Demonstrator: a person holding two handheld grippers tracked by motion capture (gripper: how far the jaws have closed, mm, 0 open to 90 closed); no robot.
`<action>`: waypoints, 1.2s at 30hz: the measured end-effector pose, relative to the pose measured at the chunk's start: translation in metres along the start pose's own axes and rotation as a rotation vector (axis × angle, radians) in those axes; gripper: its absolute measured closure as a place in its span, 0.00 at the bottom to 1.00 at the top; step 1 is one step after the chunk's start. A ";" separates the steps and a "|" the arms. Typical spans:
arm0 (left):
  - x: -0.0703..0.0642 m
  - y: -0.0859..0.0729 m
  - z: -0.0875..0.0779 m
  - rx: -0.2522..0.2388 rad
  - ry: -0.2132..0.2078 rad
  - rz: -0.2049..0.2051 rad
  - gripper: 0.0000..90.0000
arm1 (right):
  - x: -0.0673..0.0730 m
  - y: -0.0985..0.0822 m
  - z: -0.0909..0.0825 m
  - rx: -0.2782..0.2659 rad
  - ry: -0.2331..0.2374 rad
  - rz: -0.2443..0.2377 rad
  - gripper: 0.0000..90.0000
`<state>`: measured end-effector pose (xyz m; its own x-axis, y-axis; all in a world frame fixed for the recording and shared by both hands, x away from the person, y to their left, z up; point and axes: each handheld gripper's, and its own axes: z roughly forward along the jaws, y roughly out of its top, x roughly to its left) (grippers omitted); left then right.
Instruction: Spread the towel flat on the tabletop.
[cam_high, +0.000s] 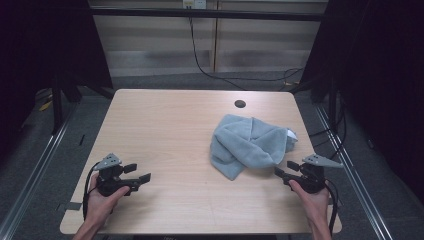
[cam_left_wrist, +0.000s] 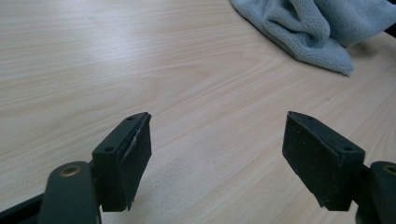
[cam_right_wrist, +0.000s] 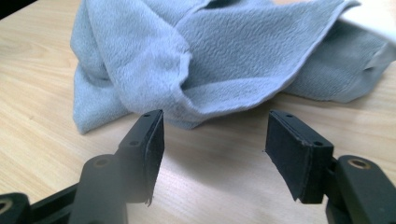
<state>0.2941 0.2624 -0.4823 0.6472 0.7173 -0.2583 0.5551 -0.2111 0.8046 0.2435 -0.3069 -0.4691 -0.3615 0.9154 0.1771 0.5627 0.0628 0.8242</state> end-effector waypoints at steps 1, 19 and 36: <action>0.001 0.000 0.000 0.001 -0.001 -0.003 0.27 | -0.001 0.000 -0.001 -0.001 0.007 -0.001 0.43; -0.006 -0.002 0.001 -0.001 -0.055 0.018 0.28 | 0.002 0.026 -0.001 -0.018 0.077 -0.038 0.40; -0.005 -0.002 0.007 0.027 -0.052 0.033 0.28 | 0.000 0.070 0.085 0.111 0.161 -0.098 0.33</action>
<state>0.2928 0.2546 -0.4864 0.6914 0.6742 -0.2597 0.5464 -0.2527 0.7985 0.3460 -0.2684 -0.4572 -0.5274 0.8281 0.1899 0.5946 0.2001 0.7787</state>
